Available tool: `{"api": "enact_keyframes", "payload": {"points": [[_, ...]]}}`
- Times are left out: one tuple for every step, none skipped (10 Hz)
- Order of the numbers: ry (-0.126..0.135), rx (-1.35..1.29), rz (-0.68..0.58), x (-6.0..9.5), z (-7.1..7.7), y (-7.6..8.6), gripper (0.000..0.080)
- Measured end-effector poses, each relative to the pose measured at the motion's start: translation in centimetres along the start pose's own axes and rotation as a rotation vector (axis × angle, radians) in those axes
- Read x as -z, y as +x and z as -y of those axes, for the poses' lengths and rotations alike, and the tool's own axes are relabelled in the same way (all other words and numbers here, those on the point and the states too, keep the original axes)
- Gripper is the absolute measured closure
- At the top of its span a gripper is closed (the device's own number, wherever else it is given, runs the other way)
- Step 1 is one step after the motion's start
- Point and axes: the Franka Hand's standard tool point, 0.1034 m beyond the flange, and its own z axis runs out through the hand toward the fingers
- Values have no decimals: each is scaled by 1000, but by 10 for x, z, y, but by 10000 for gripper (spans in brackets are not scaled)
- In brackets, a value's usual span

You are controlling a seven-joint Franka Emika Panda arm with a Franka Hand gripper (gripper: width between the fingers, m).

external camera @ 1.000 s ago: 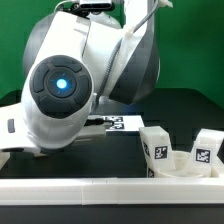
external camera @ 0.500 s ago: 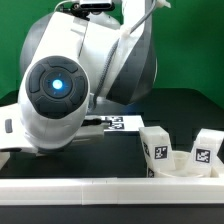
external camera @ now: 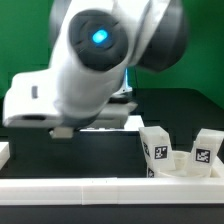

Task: Assemble stool

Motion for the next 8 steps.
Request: {"api": "enact_keyframes", "payload": {"points": [[-14,-37,-10,18,12,-2,462],[-31,-66,-26,32,22,-2,462],[-43,-74,-51,41,28,1,462],[-45,-70,-70,41,26,4,462],[-44,-71,-69,40,25,4,462],[-47,-70,-100,44,25,9,462],[-56,-60,-245,54,23,20,461],[-50,-63,-317,56,25,16,461]]}}
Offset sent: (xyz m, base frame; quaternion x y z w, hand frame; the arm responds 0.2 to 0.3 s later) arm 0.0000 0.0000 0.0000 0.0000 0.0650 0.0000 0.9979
